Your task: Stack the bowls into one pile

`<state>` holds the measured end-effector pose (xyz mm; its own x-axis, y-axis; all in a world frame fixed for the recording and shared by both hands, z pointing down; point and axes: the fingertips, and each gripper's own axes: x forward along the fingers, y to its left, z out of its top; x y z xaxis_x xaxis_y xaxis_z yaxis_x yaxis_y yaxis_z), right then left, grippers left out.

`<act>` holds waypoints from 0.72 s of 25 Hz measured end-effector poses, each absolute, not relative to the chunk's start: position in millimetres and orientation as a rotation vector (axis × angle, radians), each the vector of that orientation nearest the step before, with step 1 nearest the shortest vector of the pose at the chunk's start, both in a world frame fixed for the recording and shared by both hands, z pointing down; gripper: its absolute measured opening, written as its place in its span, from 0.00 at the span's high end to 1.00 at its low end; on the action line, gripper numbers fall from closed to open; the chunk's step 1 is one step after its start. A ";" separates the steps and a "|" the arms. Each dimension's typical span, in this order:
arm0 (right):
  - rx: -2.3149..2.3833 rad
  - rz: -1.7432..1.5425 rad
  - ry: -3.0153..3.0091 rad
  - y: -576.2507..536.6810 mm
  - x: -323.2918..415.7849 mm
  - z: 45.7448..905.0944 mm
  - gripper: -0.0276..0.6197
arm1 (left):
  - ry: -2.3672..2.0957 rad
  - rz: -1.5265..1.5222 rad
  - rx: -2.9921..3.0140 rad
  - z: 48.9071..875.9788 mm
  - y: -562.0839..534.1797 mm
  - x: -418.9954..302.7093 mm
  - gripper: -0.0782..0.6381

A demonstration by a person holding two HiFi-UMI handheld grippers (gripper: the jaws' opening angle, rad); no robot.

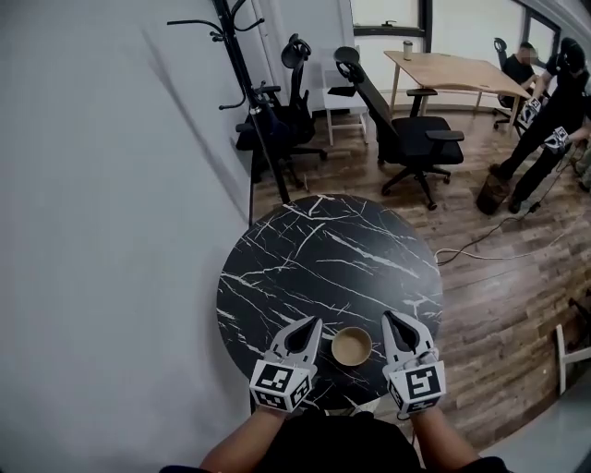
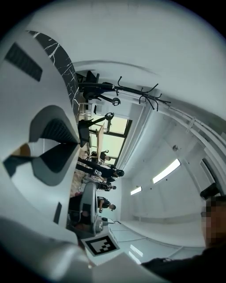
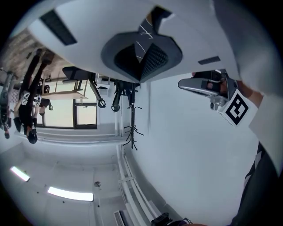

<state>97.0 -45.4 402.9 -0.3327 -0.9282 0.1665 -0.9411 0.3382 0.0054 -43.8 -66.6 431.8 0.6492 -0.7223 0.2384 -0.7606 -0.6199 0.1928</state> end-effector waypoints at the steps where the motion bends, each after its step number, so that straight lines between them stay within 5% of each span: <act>1: 1.730 0.121 -2.459 -47.5 95.0 396.4 0.94 | -1.197 0.184 2.597 426.6 -69.0 -45.2 0.87; 18: 1.709 0.041 -2.505 -37.1 64.1 363.8 0.95 | -1.239 0.118 2.750 386.8 -52.9 -61.3 0.87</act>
